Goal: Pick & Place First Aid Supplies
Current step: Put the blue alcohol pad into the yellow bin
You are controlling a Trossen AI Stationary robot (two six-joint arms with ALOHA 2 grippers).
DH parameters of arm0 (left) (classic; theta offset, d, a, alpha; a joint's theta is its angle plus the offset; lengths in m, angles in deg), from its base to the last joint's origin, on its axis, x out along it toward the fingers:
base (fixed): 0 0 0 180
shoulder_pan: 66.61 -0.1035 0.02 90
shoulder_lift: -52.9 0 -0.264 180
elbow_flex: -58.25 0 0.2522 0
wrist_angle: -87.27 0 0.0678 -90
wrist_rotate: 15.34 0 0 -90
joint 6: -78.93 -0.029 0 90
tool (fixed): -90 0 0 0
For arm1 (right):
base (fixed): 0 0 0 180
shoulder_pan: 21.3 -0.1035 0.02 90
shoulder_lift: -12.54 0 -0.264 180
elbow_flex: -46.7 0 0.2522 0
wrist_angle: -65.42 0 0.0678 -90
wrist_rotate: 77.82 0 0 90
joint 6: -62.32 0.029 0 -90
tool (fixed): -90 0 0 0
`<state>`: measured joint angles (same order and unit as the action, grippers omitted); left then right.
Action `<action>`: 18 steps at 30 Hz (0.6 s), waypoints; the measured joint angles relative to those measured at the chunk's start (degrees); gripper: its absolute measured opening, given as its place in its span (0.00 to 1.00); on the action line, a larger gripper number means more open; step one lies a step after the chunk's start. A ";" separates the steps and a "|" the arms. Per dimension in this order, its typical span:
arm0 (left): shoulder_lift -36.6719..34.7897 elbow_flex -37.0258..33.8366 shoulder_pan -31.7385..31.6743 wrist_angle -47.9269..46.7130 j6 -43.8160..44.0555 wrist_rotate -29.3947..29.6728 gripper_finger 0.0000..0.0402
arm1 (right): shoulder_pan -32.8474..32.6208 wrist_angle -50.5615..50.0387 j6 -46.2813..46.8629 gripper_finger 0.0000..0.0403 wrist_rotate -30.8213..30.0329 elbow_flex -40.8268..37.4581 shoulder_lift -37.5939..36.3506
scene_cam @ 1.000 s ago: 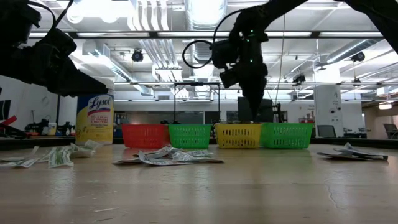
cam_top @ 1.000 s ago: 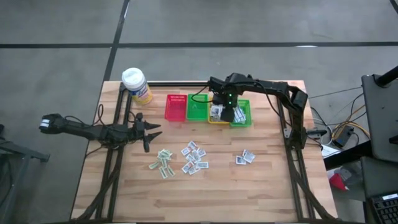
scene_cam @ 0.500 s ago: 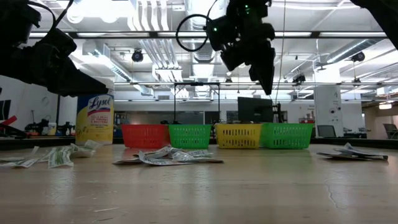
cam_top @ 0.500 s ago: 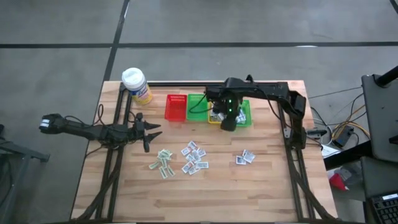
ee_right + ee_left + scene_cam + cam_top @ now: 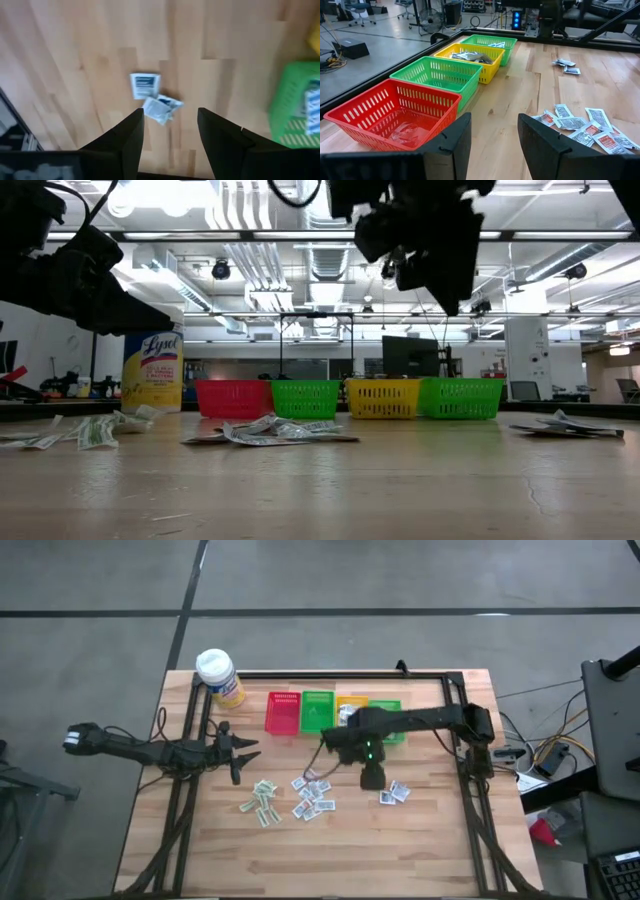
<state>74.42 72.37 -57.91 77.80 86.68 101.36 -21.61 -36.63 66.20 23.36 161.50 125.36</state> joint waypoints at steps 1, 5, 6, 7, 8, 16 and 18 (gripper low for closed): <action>0.00 -0.02 0.00 0.01 0.00 0.00 0.39 | -1.12 0.02 -0.17 0.45 0.00 -0.05 0.00; 0.00 -0.02 -0.01 -0.02 -0.02 0.00 0.39 | -5.33 0.51 -1.31 0.46 -0.81 -0.73 -0.02; 0.02 -0.02 0.00 -0.02 -0.02 0.00 0.39 | -6.19 0.70 -1.36 0.46 -1.04 -1.00 -0.05; 0.01 -0.01 0.00 -0.02 -0.02 0.00 0.39 | -7.06 0.98 -1.36 0.45 -1.13 -1.34 -0.05; 0.00 -0.01 0.00 -0.02 -0.02 0.00 0.39 | -7.80 1.66 -1.33 0.45 -1.34 -1.79 -0.05; 0.01 -0.02 0.01 -0.02 -0.04 -0.01 0.39 | -11.34 9.50 -2.16 0.42 -2.72 -7.79 -0.07; 0.00 -0.02 0.01 -0.02 0.07 0.00 0.39 | -11.47 11.28 -2.18 0.42 -2.79 -9.67 -0.07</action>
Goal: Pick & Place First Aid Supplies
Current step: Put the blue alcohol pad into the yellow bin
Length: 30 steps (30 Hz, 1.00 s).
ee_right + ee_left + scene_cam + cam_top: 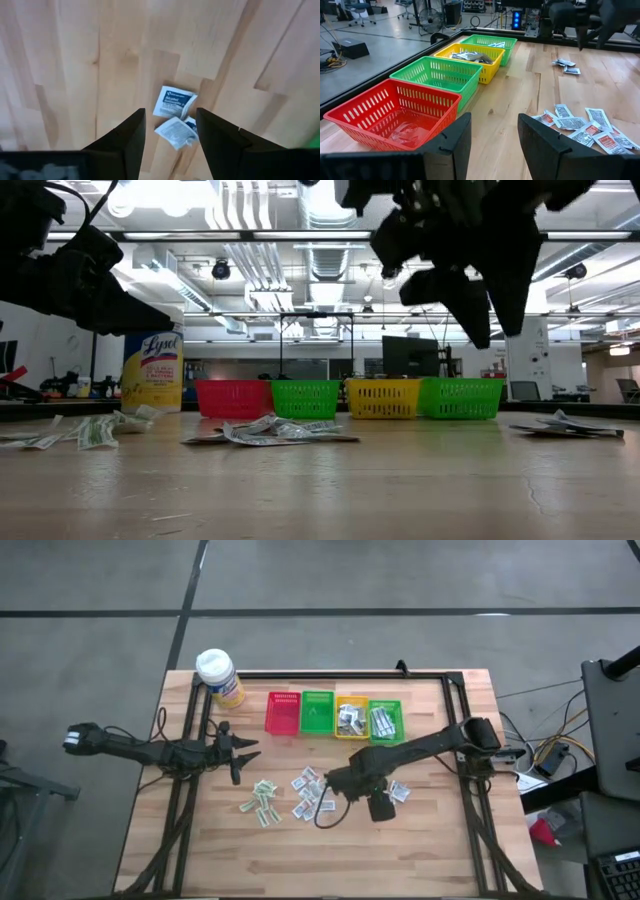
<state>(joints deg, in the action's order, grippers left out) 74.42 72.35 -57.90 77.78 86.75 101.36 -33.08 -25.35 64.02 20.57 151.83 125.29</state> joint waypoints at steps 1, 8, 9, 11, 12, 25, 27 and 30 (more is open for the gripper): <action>0.02 0.02 0.00 0.00 0.00 0.00 0.39 | 0.02 0.49 -0.14 0.41 -0.04 -0.87 0.00; 0.02 0.00 0.00 0.00 0.08 -0.01 0.39 | 0.04 5.07 -1.93 0.39 -0.15 -7.18 0.00; 0.02 0.00 0.00 0.00 0.08 -0.01 0.39 | 0.04 5.83 -1.93 0.39 -0.15 -8.08 0.00; 0.00 0.01 0.00 0.00 0.11 -0.01 0.39 | 0.06 7.30 -1.94 0.38 -0.16 -9.88 0.00; 0.01 0.01 0.00 0.00 0.11 -0.02 0.39 | 0.06 8.01 -1.92 0.38 -0.14 -10.76 0.00; 0.00 0.01 0.00 0.00 0.13 -0.01 0.39 | 0.21 16.93 0.20 0.37 -2.56 -18.67 0.02; 0.01 0.00 0.00 0.00 0.13 0.00 0.39 | 0.21 17.67 0.26 0.36 -2.59 -19.38 -0.06; 0.01 0.01 0.00 0.00 0.13 -0.01 0.39 | 0.23 18.05 0.15 0.35 -2.61 -19.89 -0.15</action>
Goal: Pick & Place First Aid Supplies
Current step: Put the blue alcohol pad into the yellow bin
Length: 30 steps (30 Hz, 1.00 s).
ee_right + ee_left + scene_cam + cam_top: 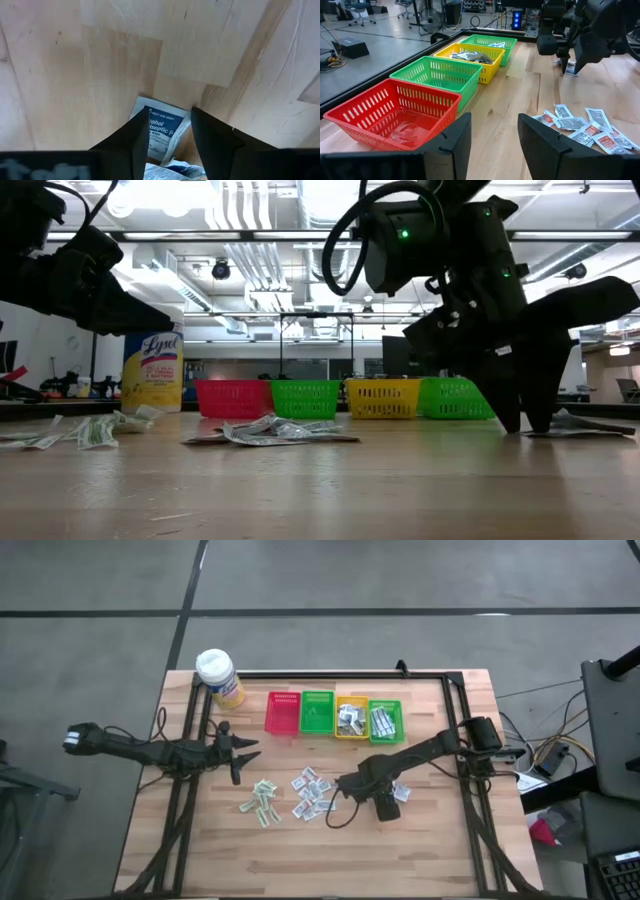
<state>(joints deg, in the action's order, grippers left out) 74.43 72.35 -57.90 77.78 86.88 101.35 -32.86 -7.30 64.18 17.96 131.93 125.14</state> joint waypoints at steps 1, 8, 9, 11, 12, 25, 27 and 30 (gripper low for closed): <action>-0.01 0.00 0.00 0.00 0.00 0.00 0.39 | -0.01 0.04 -0.07 0.35 -0.02 -0.03 0.00; 0.01 0.01 0.00 0.03 0.00 -0.01 0.39 | 0.01 0.92 -0.62 0.32 -0.02 0.14 0.02; 0.01 0.00 0.00 0.04 0.00 0.00 0.39 | 0.10 1.11 -0.70 0.31 -0.02 0.21 0.04; 0.01 0.01 0.00 0.04 0.00 -0.01 0.39 | 0.41 1.82 -1.11 0.31 0.00 0.59 0.12; 0.01 0.01 0.00 0.05 0.00 -0.01 0.39 | 0.60 2.45 -1.42 0.31 -0.09 0.80 0.13; -0.01 0.00 0.00 0.15 0.81 0.00 0.39 | 3.29 3.73 -2.18 0.32 -2.08 4.32 0.18; 0.01 -0.01 0.00 0.15 1.49 0.01 0.39 | 3.33 2.28 -2.97 0.31 -2.03 5.37 -0.05; 0.01 0.00 0.00 0.17 1.68 0.00 0.39 | 3.33 1.06 -3.73 0.30 -1.95 6.21 -0.44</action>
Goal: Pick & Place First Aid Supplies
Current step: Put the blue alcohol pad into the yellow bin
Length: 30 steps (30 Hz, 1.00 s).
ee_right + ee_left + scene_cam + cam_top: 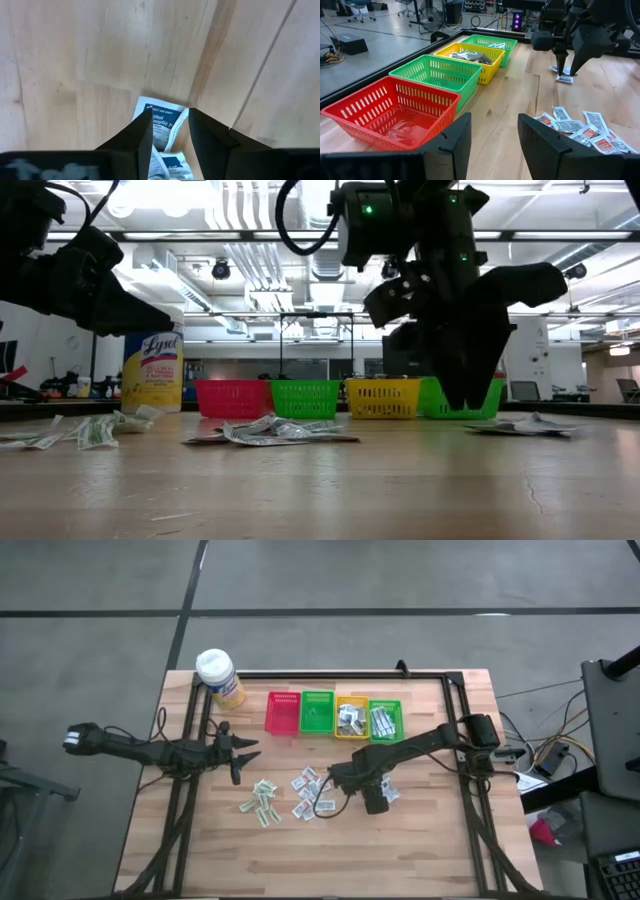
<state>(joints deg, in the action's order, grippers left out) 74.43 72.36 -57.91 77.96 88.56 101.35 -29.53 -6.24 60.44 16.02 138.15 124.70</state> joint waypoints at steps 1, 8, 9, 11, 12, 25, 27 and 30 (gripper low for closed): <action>-0.01 -0.01 0.00 0.00 0.00 0.00 0.39 | 0.02 -0.24 -0.05 0.30 0.00 0.01 -0.15; -0.01 -0.01 0.00 0.00 0.05 0.01 0.39 | 0.04 0.43 -0.97 0.30 -1.07 -1.26 -0.35; -0.01 -0.01 0.00 0.00 0.05 0.01 0.39 | 0.06 0.96 -0.96 0.30 -1.07 -1.57 -0.35; 0.00 0.00 0.00 0.00 0.05 0.00 0.39 | 0.07 2.05 -0.80 0.30 -1.09 -2.36 -0.35; -0.01 0.01 0.00 0.00 0.05 0.01 0.39 | 0.07 2.79 -0.65 0.29 -1.09 -2.82 -0.35; -0.01 0.01 0.00 0.00 0.05 0.01 0.39 | 0.07 8.02 2.17 0.20 -2.64 -7.96 -0.68; -0.01 -0.01 0.00 0.00 0.05 0.01 0.39 | 0.07 8.07 2.14 0.19 -2.67 -8.03 -0.67; 0.00 0.00 0.00 0.00 0.04 0.01 0.39 | 0.07 8.30 2.02 0.16 -2.73 -8.10 -0.61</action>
<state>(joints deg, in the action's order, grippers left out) 74.43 72.36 -57.90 77.96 88.60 101.36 -29.46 2.06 62.46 13.28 130.04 124.09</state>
